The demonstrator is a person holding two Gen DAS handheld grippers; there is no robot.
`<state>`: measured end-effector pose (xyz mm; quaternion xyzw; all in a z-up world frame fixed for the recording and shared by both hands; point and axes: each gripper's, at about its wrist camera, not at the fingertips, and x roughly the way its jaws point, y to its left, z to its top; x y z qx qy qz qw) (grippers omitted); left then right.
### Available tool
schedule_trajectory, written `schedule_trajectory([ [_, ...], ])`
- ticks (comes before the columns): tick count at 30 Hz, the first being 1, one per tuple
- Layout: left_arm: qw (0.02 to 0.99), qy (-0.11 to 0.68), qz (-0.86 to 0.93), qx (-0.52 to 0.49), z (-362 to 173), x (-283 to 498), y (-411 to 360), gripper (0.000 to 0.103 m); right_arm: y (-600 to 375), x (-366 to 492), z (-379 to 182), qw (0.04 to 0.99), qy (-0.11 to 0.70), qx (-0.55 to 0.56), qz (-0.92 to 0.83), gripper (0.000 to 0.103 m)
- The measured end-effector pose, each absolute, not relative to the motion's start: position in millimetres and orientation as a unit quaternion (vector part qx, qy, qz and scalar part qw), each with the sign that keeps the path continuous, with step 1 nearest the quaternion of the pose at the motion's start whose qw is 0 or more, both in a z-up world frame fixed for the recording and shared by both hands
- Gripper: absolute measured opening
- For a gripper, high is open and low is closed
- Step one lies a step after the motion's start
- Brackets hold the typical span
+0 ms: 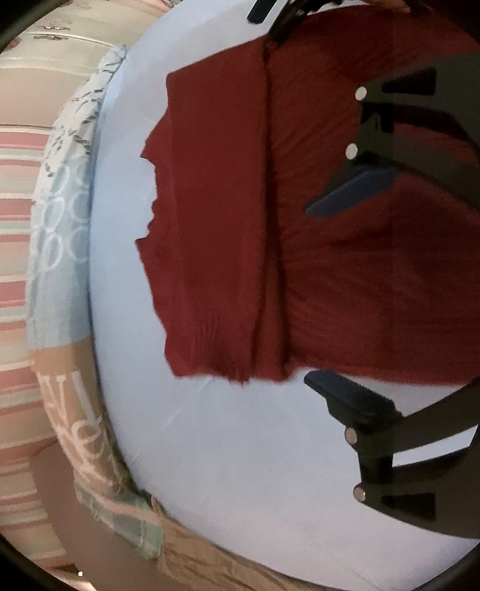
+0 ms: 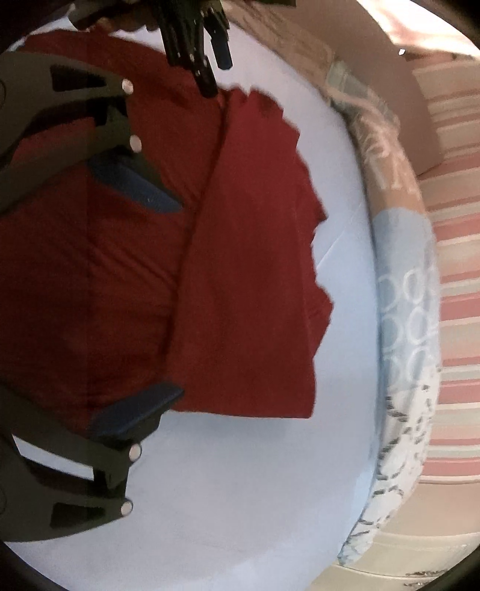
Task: Fold small clothes
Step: 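Smooth the folded sweater flat with both tools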
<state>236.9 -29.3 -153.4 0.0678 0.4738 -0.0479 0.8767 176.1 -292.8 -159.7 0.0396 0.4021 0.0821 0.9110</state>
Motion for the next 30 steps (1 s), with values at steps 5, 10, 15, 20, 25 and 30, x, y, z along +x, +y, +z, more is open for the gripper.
schedule_trajectory([
  [5,0.881,0.466,-0.052,0.062,-129.9,194.8,-22.1,0.095,-281.2,122.5,-135.3,0.923,0.376,0.006,0.08,0.1],
  [10,0.885,0.46,-0.045,0.053,-114.6,154.6,-12.5,0.099,-277.7,83.4,-126.7,0.927,0.37,0.001,0.054,0.1],
  [15,0.884,0.463,-0.046,0.045,-115.6,114.2,-2.0,0.099,-275.2,48.4,-130.7,0.924,0.379,0.009,0.043,0.1],
  [20,0.875,0.48,-0.055,0.034,-128.6,76.8,4.5,0.099,-272.4,21.4,-141.5,0.919,0.391,0.017,0.045,0.1],
  [25,0.873,0.482,-0.048,0.048,-139.9,47.1,3.7,0.099,-272.9,-3.2,-144.6,0.919,0.393,0.022,0.029,0.1],
  [30,0.871,0.486,-0.05,0.045,-147.1,27.4,2.5,0.099,-273.8,-20.7,-149.8,0.917,0.398,0.016,0.007,0.1],
])
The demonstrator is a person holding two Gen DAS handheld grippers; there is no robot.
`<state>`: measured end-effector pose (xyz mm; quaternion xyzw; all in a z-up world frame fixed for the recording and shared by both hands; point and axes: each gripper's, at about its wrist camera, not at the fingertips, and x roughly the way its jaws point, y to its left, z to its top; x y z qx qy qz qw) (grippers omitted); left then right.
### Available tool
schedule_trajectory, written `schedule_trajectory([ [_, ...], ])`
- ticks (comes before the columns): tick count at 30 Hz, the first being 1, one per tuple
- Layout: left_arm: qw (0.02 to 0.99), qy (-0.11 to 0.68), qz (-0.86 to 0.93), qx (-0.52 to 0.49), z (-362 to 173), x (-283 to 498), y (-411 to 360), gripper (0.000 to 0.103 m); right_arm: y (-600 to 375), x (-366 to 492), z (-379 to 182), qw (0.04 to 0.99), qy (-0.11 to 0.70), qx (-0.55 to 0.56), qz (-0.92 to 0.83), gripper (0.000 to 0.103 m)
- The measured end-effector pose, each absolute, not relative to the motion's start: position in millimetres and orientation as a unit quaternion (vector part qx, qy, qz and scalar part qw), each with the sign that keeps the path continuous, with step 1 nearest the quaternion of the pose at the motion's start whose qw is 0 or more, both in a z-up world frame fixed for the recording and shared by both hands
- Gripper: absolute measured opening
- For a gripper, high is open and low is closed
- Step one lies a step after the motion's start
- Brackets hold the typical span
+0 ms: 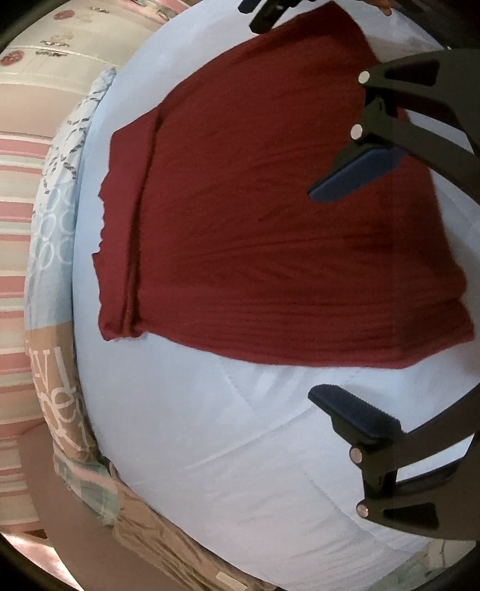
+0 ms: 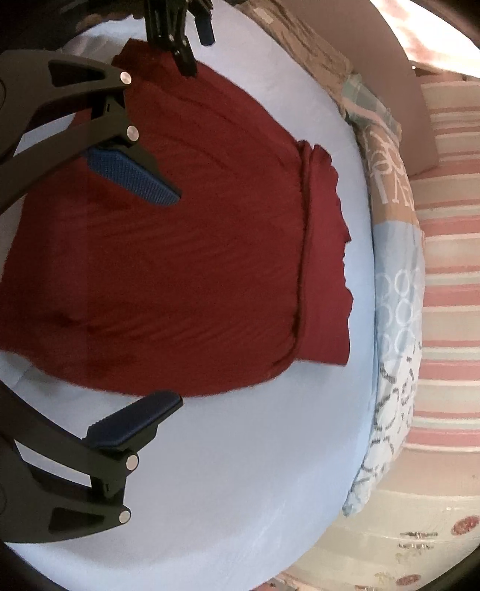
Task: Fold small clothes
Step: 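Smooth the folded sweater flat with both tools, then move both tools to the sweater hem and close them on it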
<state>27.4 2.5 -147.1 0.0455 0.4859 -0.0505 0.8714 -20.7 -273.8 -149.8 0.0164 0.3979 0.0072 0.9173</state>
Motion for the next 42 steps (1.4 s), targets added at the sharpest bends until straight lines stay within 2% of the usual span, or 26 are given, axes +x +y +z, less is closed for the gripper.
schedule_trajectory([
  [17,0.868,0.494,-0.06,0.003,-162.3,1.8,23.9,0.099,-264.6,-44.0,-162.7,0.913,0.408,-0.017,0.017,0.1],
  [23,0.849,0.523,-0.078,-0.007,-179.3,-2.1,26.2,0.099,-261.4,-44.0,-163.1,0.913,0.408,-0.022,0.017,0.1],
  [29,0.847,0.525,-0.089,0.0,-178.3,-6.2,20.3,0.096,-261.1,-46.9,-163.4,0.912,0.409,-0.023,0.013,0.1],
  [42,0.843,0.533,-0.073,0.019,-187.3,-5.6,16.7,0.096,-263.2,-53.3,-164.7,0.91,0.414,-0.025,0.007,0.1],
])
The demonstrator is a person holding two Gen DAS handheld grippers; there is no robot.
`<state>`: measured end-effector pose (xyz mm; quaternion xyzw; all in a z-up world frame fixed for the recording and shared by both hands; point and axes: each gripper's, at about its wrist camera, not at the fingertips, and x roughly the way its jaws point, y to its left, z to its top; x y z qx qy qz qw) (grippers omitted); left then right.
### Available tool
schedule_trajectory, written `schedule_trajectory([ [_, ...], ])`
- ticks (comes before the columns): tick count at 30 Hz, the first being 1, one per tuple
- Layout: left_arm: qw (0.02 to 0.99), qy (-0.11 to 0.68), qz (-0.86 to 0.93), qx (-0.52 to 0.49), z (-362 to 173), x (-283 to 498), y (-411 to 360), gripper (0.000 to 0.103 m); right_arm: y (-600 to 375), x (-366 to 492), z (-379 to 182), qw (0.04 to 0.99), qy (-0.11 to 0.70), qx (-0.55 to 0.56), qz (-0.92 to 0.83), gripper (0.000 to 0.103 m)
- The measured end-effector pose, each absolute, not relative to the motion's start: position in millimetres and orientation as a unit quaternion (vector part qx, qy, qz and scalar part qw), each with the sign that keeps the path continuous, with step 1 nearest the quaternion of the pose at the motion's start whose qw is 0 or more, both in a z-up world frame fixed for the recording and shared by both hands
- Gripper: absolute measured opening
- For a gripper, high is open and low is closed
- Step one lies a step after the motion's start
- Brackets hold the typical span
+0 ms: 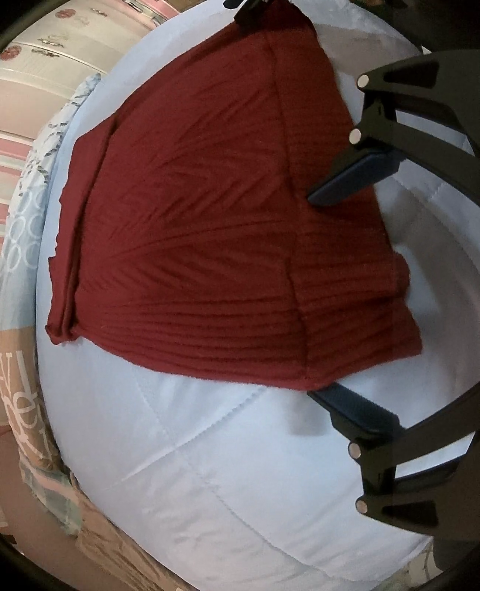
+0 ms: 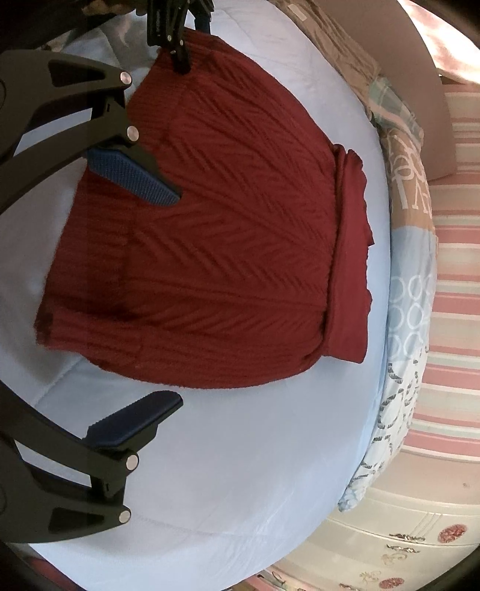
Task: Fold small clothes
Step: 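Move both tools to the sweater hem and close them on it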
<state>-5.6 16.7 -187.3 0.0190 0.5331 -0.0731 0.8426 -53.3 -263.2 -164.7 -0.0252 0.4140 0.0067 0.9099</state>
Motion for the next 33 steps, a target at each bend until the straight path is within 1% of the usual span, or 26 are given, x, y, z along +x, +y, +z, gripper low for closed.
schedule_trajectory([
  [3,0.844,0.53,-0.072,0.024,-187.4,-7.4,15.9,0.095,-266.0,-57.8,-168.6,0.907,0.419,-0.026,0.003,0.1],
  [5,0.843,0.532,-0.081,0.023,-187.3,-8.2,13.7,0.08,-267.3,-59.6,-170.8,0.906,0.422,-0.025,0.001,0.1],
  [6,0.844,0.53,-0.082,0.025,-186.3,-9.2,12.0,0.077,-268.1,-60.6,-171.8,0.905,0.424,-0.026,0.0,0.1],
  [7,0.844,0.528,-0.085,0.029,-185.2,-10.2,10.0,0.07,-268.7,-61.2,-172.3,0.905,0.424,-0.025,-0.001,0.1],
  [9,0.845,0.525,-0.091,0.039,-183.0,-13.3,5.3,0.063,-269.8,-62.3,-172.0,0.906,0.423,-0.024,-0.002,0.1],
  [10,0.845,0.525,-0.095,0.038,-182.7,-14.0,4.8,0.056,-269.9,-62.2,-171.8,0.906,0.423,-0.024,-0.002,0.1],
  [11,0.844,0.525,-0.098,0.038,-182.8,-14.3,4.2,0.053,-270.2,-62.2,-171.7,0.906,0.423,-0.023,-0.002,0.1],
  [15,0.844,0.526,-0.098,0.04,-182.4,-14.4,2.4,0.05,-272.0,-64.0,-170.8,0.907,0.421,-0.022,-0.004,0.1],
  [16,0.844,0.526,-0.098,0.04,-181.9,-14.4,1.9,0.046,-272.1,-65.2,-170.7,0.907,0.421,-0.023,-0.005,0.1],
  [17,0.845,0.525,-0.094,0.043,-181.3,-14.6,1.3,0.039,-272.7,-66.0,-170.5,0.907,0.421,-0.024,-0.005,0.1],
  [22,0.844,0.526,-0.099,0.037,-180.2,-14.0,2.2,0.035,-284.0,-73.9,-173.6,0.903,0.429,-0.012,-0.016,0.1],
  [29,0.844,0.525,-0.097,0.046,-181.6,-13.9,0.9,0.035,-302.1,-75.5,-182.6,0.894,0.447,0.025,-0.024,0.1],
  [33,0.844,0.526,-0.099,0.04,-180.8,-14.2,3.4,0.036,-297.5,-72.4,-184.9,0.89,0.454,0.024,-0.011,0.1],
])
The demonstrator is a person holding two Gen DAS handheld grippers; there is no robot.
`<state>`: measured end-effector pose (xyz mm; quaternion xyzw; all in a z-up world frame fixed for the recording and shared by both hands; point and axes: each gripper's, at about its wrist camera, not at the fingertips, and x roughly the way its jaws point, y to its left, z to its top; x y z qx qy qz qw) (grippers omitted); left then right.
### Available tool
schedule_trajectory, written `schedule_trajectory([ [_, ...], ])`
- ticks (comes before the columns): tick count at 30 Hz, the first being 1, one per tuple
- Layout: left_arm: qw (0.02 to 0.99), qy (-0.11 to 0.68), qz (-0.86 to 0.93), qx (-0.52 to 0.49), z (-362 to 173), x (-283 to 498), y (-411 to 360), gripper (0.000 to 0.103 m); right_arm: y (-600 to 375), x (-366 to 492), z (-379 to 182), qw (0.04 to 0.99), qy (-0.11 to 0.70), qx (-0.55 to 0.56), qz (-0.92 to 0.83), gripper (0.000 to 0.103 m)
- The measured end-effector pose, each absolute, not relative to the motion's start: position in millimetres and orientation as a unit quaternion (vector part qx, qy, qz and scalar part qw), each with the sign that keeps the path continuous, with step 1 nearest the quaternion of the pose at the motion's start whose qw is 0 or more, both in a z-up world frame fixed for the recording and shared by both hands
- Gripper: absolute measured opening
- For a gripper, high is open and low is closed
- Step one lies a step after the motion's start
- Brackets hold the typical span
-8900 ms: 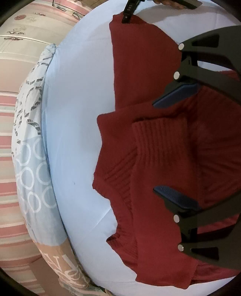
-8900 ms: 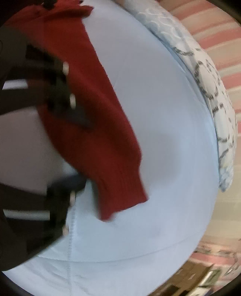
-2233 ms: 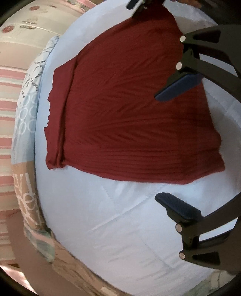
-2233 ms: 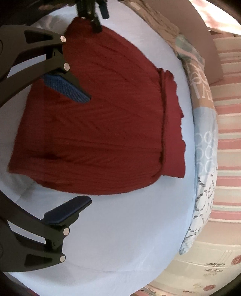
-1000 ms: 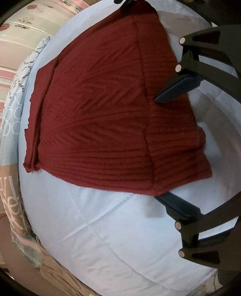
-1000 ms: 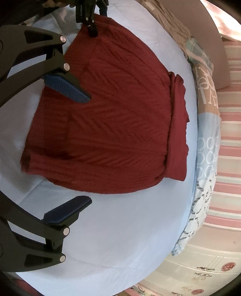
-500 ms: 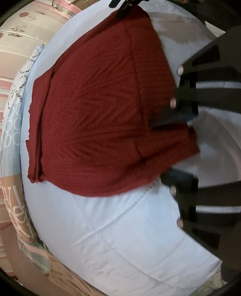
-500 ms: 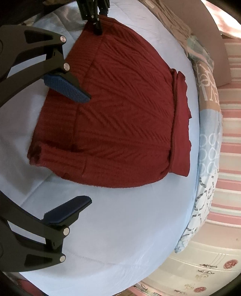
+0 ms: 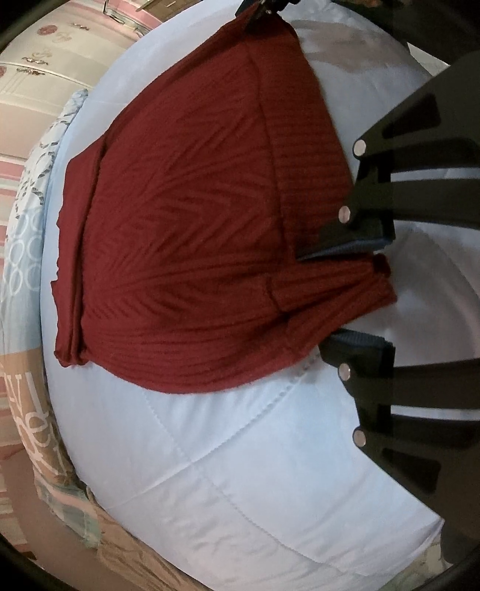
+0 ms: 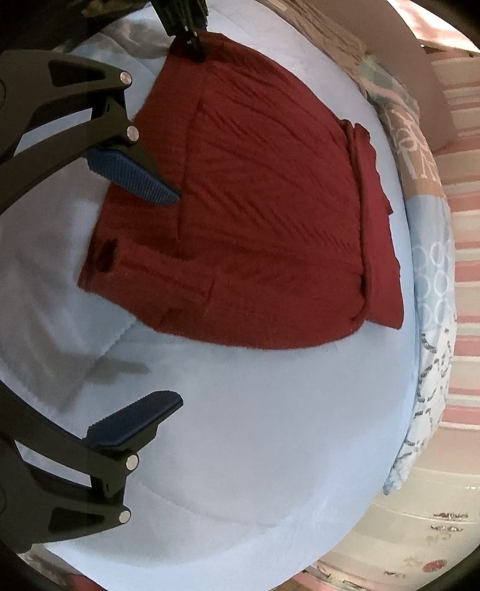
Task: Fold small clothes
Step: 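Move both tools to the sweater hem and close them on it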
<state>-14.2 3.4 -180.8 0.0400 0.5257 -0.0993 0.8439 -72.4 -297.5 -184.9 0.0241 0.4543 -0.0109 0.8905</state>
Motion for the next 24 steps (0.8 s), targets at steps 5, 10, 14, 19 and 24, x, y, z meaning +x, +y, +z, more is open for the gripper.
schedule_trajectory([
  [5,0.842,0.529,-0.102,0.022,-181.9,-14.9,9.4,0.046,-298.7,-68.4,-191.1,0.884,0.467,0.023,-0.018,0.1],
  [10,0.837,0.536,-0.113,0.011,-184.2,-15.2,14.9,0.049,-309.1,-65.1,-194.0,0.876,0.478,0.066,-0.011,0.096],
  [14,0.829,0.546,-0.121,0.015,-187.1,-13.5,10.6,0.062,-303.9,-61.6,-203.5,0.863,0.501,0.071,0.011,0.062],
  [19,0.83,0.545,-0.12,0.028,-186.7,-16.1,6.5,0.062,-293.5,-60.4,-202.3,0.861,0.506,0.049,0.022,0.035],
  [24,0.836,0.535,-0.121,0.028,-185.8,-19.0,9.0,0.054,-290.6,-62.8,-199.0,0.863,0.502,0.047,0.038,0.02],
])
